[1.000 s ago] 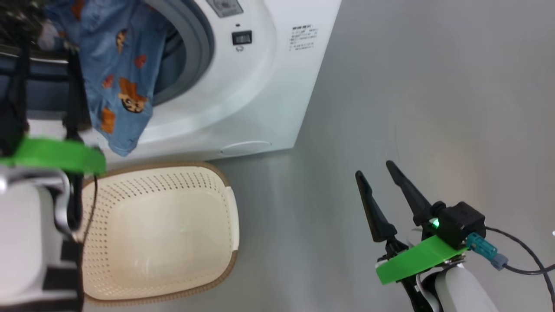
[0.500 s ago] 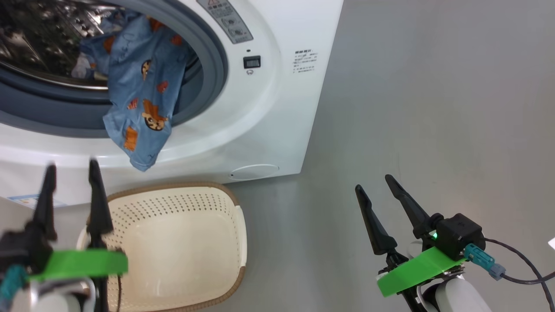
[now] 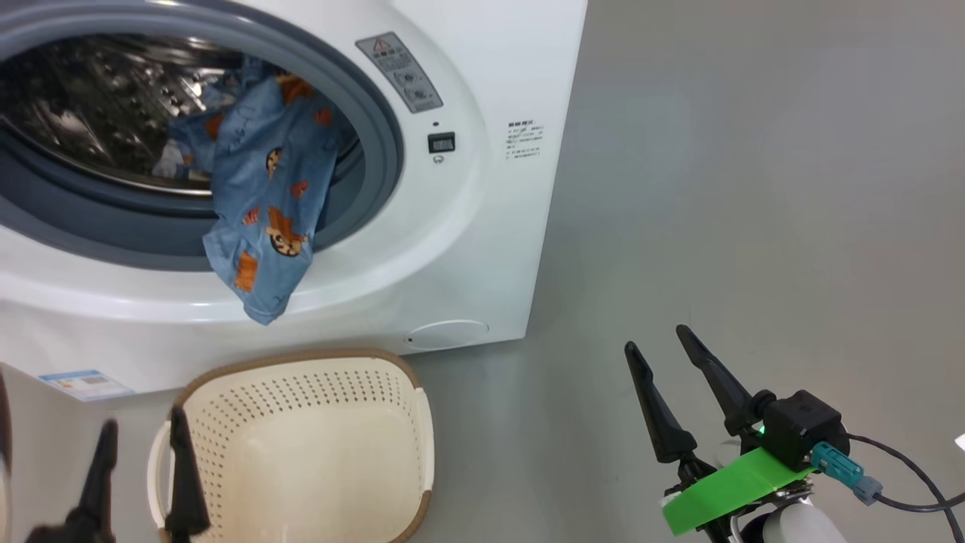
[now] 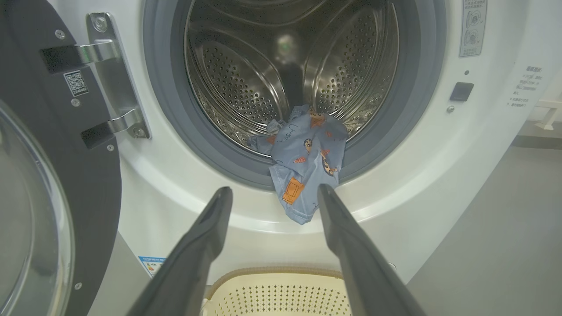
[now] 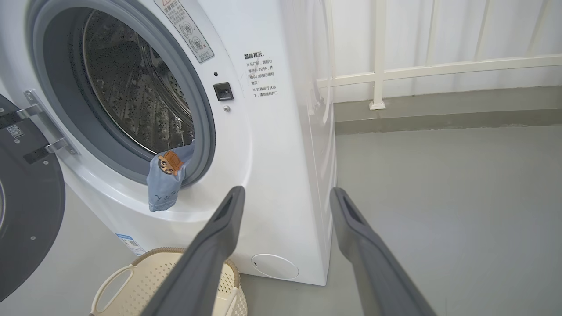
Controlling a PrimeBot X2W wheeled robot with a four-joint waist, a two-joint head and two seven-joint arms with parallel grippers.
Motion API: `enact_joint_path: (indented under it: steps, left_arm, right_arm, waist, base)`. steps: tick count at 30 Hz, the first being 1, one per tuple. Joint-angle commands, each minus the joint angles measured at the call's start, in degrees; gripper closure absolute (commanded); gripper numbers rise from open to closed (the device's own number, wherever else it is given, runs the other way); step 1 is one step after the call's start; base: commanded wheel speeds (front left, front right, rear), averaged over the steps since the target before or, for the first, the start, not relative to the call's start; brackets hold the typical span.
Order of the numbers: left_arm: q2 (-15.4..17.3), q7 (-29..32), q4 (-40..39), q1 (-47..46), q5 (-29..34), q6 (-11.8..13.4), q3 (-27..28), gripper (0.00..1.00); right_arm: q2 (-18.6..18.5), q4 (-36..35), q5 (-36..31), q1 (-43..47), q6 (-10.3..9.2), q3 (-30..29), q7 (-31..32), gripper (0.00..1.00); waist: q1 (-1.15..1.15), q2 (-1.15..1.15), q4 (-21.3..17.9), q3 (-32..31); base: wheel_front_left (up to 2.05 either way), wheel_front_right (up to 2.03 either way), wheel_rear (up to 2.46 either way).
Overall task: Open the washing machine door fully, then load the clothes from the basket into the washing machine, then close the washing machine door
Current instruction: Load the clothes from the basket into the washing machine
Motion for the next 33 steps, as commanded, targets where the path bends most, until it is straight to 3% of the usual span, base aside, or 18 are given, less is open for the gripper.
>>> enact_joint_path:
  steps: [1, 9, 17, 25, 33]
  left_arm:
    - [0.4, -0.3, -2.0, 1.0, -1.1, 1.1, 1.4, 0.0]
    - [0.4, -0.3, -2.8, 2.3, -2.2, 2.8, -0.5, 0.0]
    - [0.4, -0.3, -2.6, 1.6, -1.6, 2.9, -1.0, 0.0]
    - [0.4, -0.3, 1.0, -4.7, 0.3, 0.8, -1.9, 0.0]
    - [2.7, 0.4, 13.1, -16.4, 0.6, -1.8, -2.7, 0.0]
  right_arm:
    - [-0.1, -1.4, -0.1, 0.5, 0.09, 1.4, -0.3, 0.0]
    - [-0.1, -1.8, 0.0, 1.1, 0.09, 1.2, -0.3, 0.0]
    - [0.0, -1.9, -0.1, 0.7, 0.09, 1.2, -0.3, 0.0]
    - [0.1, -2.1, -0.3, -0.2, 0.09, 1.2, -0.3, 0.0]
    - [0.1, -2.2, -0.3, -2.3, 0.09, 2.2, -0.3, 0.0]
  waist:
    - [0.0, 0.0, -0.1, -1.0]
    - [0.0, 0.0, 0.4, -0.9]
    - [0.0, 0.0, 0.6, 0.2]
    - [0.0, 0.0, 0.9, 2.6]
    - [0.0, 0.0, -0.3, 6.4]
  base:
    - [0.0, 0.0, 0.0]
    - [0.0, 0.0, 0.0]
    - [0.0, 0.0, 0.0]
    - [0.0, 0.0, 0.0]
    - [0.0, 0.0, 0.0]
